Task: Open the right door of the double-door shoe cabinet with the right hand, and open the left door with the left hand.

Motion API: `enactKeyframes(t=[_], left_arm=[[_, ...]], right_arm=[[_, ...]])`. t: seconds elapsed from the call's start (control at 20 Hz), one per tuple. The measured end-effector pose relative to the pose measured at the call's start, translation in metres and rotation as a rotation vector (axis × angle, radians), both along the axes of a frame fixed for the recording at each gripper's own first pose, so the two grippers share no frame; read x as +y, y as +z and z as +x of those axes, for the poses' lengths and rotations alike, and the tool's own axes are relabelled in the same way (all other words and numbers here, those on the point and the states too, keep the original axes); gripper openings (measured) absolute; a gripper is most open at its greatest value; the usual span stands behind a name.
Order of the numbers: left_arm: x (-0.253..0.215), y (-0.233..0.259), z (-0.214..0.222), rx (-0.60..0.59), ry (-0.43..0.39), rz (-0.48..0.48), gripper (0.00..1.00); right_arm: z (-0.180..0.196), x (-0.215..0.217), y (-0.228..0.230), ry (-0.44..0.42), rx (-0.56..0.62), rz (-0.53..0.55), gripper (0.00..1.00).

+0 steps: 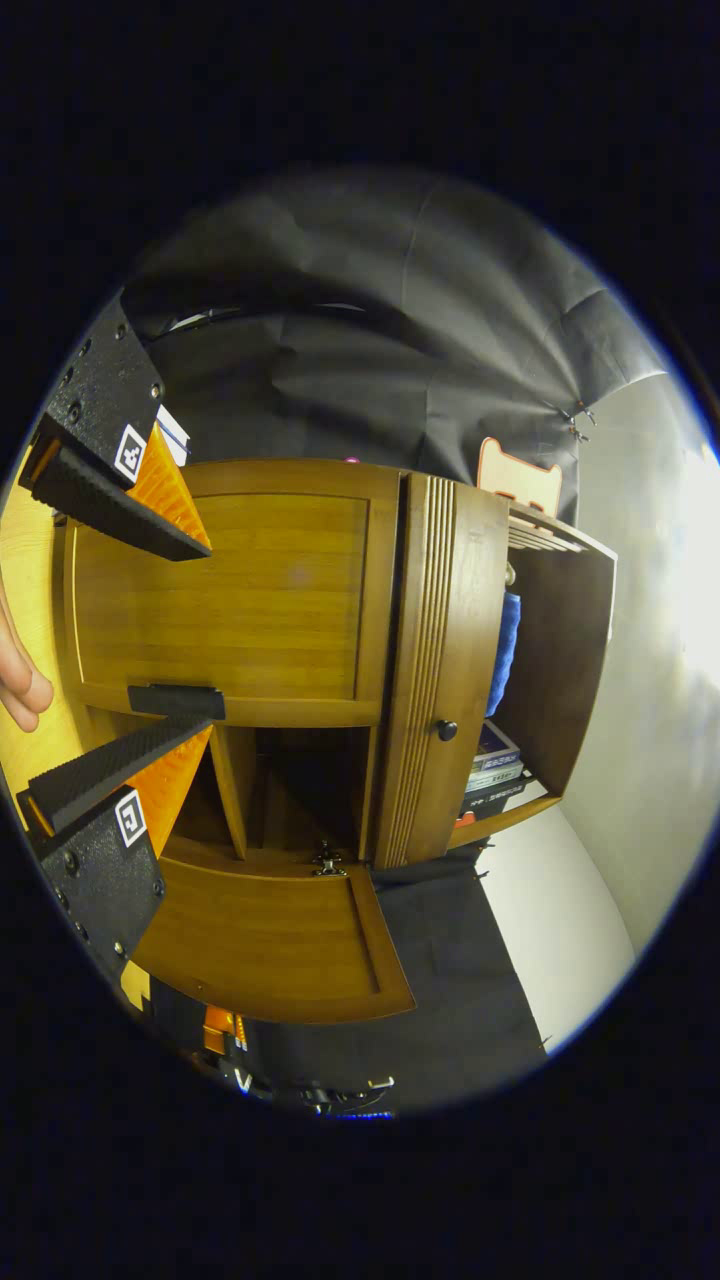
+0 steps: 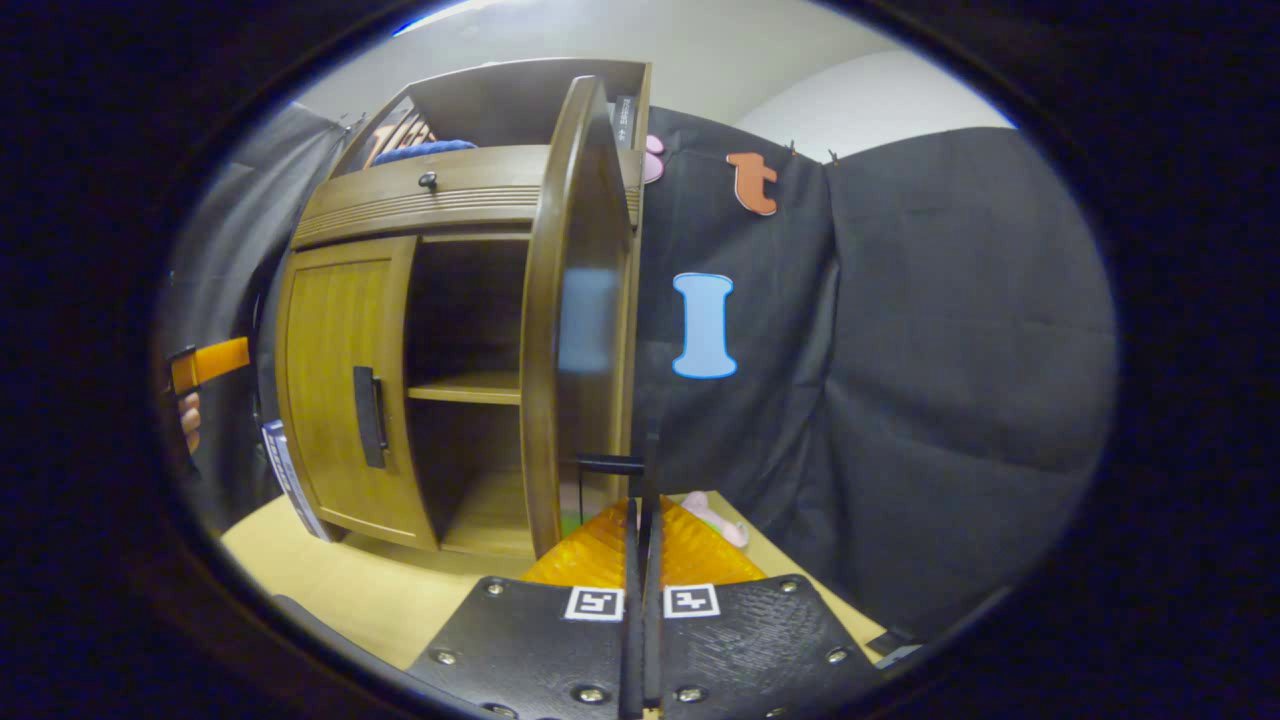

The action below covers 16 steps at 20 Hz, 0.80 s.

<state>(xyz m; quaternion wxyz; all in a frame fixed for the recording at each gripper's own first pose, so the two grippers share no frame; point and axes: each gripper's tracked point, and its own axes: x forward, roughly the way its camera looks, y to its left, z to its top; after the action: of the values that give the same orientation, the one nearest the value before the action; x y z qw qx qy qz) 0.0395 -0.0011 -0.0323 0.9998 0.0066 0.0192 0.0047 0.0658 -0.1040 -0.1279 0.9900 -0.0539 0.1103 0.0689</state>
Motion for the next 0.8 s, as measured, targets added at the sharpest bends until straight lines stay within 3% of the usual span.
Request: enactKeyframes(t=[0.25, 0.35, 0.6, 0.65, 0.8], left_arm=[[-0.014, -0.005, 0.003, -0.008, -0.005, -0.012, 0.95], [-0.022, -0.006, 0.004, -0.02, -0.008, -0.022, 0.91], [-0.036, -0.014, 0.007, -0.027, -0.006, -0.013, 0.91], [-0.037, -0.018, 0.008, -0.018, 0.0, -0.011, 0.95], [-0.042, -0.027, 0.015, 0.007, 0.004, -0.025, 0.9]], right_arm=[[0.02, -0.038, -0.001, 0.05, 0.044, 0.147, 0.01], [0.027, -0.051, -0.004, 0.093, 0.057, 0.173, 0.01], [0.036, -0.058, -0.006, 0.19, 0.055, 0.199, 0.01], [0.037, -0.058, -0.006, 0.199, 0.051, 0.21, 0.01], [0.033, -0.054, -0.008, 0.217, 0.061, 0.289, 0.01]])
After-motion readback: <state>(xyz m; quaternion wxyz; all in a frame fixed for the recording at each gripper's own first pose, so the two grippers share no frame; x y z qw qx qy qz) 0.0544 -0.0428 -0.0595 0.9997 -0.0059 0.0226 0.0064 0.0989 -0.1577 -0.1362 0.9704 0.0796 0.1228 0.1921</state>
